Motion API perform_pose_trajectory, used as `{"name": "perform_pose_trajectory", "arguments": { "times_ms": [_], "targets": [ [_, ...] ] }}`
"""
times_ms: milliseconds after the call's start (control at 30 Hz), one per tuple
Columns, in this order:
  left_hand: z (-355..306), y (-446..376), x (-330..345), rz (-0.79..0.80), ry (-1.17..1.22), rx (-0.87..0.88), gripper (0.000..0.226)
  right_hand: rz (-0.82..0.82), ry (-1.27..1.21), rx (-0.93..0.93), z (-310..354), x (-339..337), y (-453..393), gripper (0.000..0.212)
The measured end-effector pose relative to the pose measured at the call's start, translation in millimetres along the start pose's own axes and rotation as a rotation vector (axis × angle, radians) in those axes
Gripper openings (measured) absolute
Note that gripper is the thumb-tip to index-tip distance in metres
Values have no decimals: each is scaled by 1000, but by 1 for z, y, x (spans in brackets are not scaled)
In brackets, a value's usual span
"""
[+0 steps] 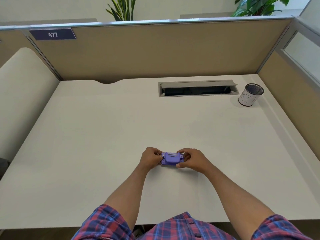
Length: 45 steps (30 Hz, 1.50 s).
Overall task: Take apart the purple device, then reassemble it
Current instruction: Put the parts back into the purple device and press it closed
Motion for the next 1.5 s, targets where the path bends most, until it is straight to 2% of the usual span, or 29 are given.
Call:
{"name": "perform_pose_trajectory", "arguments": {
  "times_ms": [133,233,333,500,633,833,1000,1300,1500],
  "targets": [
    [4,5,-3,-43,-4,-24,13,-50,138,-116,7,5,-1,44],
    [4,7,-5,-77,-18,-44,7,-66,189,-133,9,7,0,42],
    [2,7,-5,-111,-39,-48,9,-68,248,-160,11,10,0,38],
    [1,7,-4,-124,-37,-72,9,-59,408,-204,15,14,-1,18],
    [5,8,-5,-109,-11,-107,8,-54,491,-227,16,17,-3,20],
    [7,6,-9,-51,45,-132,19,-70,474,-222,14,17,-3,23],
    [8,5,-9,-105,11,-119,10,-72,447,-219,13,16,-3,24],
    [6,2,-8,-141,-52,-24,9,-49,411,-212,11,15,-5,23],
    [3,4,-8,-133,-110,64,8,-34,431,-213,13,15,-8,33]
  ]
}}
Point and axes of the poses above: each hand's wrist, its own y-axis away from the middle knuckle, its own x-axis out of the palm, z = x × y, the point moved 3 cm from there along -y, towards the middle knuckle, and after that the axes turned 15 degrees about -z, right-handed, at the moved point
